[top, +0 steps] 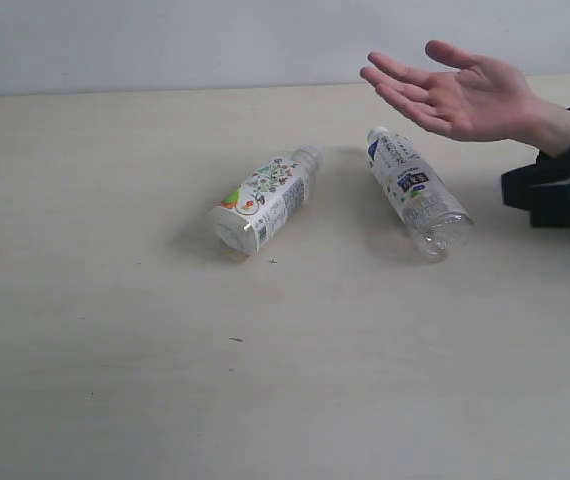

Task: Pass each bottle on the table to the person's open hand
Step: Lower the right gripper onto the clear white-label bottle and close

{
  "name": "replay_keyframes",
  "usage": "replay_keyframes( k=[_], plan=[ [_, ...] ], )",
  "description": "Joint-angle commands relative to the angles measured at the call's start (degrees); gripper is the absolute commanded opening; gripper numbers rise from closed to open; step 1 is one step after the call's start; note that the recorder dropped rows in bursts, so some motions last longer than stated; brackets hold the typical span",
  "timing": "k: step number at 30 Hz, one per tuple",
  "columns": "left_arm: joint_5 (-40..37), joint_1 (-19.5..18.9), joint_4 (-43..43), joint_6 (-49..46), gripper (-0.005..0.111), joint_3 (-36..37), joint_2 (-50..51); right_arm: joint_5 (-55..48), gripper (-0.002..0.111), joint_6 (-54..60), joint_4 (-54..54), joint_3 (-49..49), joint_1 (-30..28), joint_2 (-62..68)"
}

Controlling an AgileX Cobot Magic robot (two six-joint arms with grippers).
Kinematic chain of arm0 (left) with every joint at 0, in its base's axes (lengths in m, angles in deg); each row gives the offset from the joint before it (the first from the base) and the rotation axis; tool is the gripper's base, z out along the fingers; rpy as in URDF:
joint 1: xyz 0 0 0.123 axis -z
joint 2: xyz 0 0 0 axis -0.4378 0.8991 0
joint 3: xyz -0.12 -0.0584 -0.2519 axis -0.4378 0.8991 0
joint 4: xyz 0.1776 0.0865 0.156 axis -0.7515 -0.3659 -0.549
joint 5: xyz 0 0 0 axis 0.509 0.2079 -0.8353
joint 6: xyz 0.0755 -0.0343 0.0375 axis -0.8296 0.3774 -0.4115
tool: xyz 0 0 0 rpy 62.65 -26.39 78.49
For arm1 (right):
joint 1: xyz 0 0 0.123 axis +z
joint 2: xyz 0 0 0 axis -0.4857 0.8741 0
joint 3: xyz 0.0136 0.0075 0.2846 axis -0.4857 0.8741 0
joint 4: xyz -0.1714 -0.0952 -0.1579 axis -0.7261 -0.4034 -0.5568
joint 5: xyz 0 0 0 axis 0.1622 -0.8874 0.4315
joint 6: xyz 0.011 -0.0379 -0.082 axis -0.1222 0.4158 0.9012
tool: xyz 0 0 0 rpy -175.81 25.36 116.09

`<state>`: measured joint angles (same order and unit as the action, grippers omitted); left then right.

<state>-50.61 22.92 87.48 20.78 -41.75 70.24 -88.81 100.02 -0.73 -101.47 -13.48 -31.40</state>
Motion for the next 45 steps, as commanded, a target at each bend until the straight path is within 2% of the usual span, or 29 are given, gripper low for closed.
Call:
replay_keyframes(
  k=[1,4,6,11,18,23,40,45],
  plan=[
    [0.3,0.3,0.5,-0.2,0.002,0.2,-0.4,-1.4,0.036,1.7,0.7,-7.6,-0.2,16.7],
    [0.3,0.3,0.5,-0.2,0.002,0.2,-0.4,-6.3,0.045,1.7,0.8,-14.4,-0.2,25.5],
    [0.3,0.3,0.5,-0.2,0.002,0.2,-0.4,-10.7,0.045,1.7,0.8,-19.7,-0.2,32.2],
    [0.3,0.3,0.5,-0.2,0.002,0.2,-0.4,-16.8,0.045,1.7,1.3,-26.4,-0.2,38.5],
    [0.3,0.3,0.5,-0.2,0.002,0.2,-0.4,-13.5,0.046,-3.9,-11.7,-26.7,-0.2,38.9],
    [0.3,0.3,0.5,-0.2,0.002,0.2,-0.4,-11.6,0.064,-10.2,-16.7,-26.7,-0.2,38.9],
    [0.3,0.3,0.5,-0.2,0.002,0.2,-0.4,-0.8,0.070,-13.9,-19.2,-27.2,-0.2,47.1],
    [0.3,0.3,0.5,-0.2,0.002,0.2,-0.4,0.2,0.080,-13.9,-19.2,-27.2,-0.2,48.1]
  ],
)
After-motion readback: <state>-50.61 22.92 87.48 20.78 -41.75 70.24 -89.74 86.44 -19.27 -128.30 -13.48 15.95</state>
